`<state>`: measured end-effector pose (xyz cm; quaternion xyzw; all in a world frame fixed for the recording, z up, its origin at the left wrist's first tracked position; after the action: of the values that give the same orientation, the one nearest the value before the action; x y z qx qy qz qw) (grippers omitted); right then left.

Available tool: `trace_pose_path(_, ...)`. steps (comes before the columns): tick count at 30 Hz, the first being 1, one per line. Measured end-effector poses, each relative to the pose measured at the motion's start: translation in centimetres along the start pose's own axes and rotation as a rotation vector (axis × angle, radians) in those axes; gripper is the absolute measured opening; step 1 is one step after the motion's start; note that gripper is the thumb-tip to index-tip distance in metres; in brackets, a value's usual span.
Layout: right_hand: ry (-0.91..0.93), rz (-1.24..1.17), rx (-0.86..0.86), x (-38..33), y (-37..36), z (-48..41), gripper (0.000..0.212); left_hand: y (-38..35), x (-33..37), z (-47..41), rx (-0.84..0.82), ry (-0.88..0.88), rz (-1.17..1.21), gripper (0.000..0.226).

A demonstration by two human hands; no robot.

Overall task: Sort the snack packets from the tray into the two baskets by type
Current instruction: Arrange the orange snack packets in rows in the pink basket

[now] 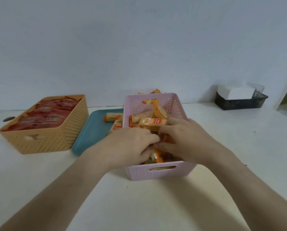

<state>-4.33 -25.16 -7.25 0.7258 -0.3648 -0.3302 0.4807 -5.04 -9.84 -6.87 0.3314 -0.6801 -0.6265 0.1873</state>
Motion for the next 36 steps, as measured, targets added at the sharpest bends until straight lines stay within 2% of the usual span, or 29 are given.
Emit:
trace_pose_path(1,0.023,-0.022,-0.001,0.0,-0.1,0.0,0.049,-0.3,-0.2,-0.3,-0.056,0.023,-0.014,0.006)
trace_pose_path(4,0.047,-0.264,0.072,-0.2,1.4,0.5,0.023,-0.2,-0.4,-0.3,-0.067,0.072,-0.013,0.014)
trace_pose_path(5,0.026,-0.323,0.050,-0.2,2.4,0.7,0.018,-0.2,-0.5,-0.3,-0.043,0.086,0.002,0.018)
trace_pose_path(7,0.025,-0.295,-0.140,-0.5,4.0,0.9,0.010,-0.3,-0.5,-0.2,-0.040,0.100,-0.014,0.024)
trace_pose_path(10,0.078,-0.012,-0.563,-1.4,3.5,0.2,0.015,-1.1,-0.6,-0.2,-0.058,0.107,-0.085,0.026)
trace_pose_path(12,0.090,0.063,-0.698,-1.5,1.7,-0.7,0.018,-1.1,-0.7,-0.1,-0.026,0.128,-0.073,0.026)
trace_pose_path(15,0.057,0.066,-0.807,-1.2,0.2,-1.6,0.032,-0.6,-0.4,0.2,0.049,0.164,-0.059,0.029)
trace_pose_path(18,0.064,0.054,-0.840,-1.3,0.3,-2.0,0.038,0.1,-0.1,0.6,0.236,0.202,-0.025,0.024)
trace_pose_path(20,0.043,-0.008,-0.878,-1.2,0.3,-2.1,0.037,0.3,-0.1,0.8,0.336,0.163,-0.069,0.026)
trace_pose_path(23,0.033,-0.017,-0.938,-1.4,0.4,-1.9,0.031,-0.2,-0.4,0.7,0.371,0.123,-0.127,0.040)
trace_pose_path(25,0.038,0.006,-0.969,-1.7,0.3,-2.0,0.028,-0.2,-0.3,0.7,0.395,0.143,-0.113,0.040)
trace_pose_path(28,0.092,0.063,-1.069,-2.1,0.4,-2.1,0.020,0.0,-0.6,1.2,0.530,0.219,0.026,0.037)
trace_pose_path(31,0.101,0.012,-1.146,-2.5,0.6,-1.8,0.043,0.6,-1.0,2.0,0.701,0.272,0.255,0.029)
trace_pose_path(34,0.124,-0.017,-1.116,-2.8,0.2,-1.7,0.052,1.0,-1.6,2.7,0.767,0.365,0.604,0.029)
trace_pose_path(36,0.098,-0.032,-1.043,-2.6,-0.2,-1.7,0.044,1.5,-2.0,3.2,0.737,0.346,0.744,0.028)
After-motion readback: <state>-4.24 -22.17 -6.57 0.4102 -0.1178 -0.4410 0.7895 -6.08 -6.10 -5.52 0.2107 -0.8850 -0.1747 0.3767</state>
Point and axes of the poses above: each hand's wrist, its own z-axis away from the middle knuckle, its own y-axis out of the back of the hand, x = y × z, the point moved 3 cm from there along -z, towards the middle knuckle, and after that the axes turned 8 degrees about -z, right-handed, at the moved point
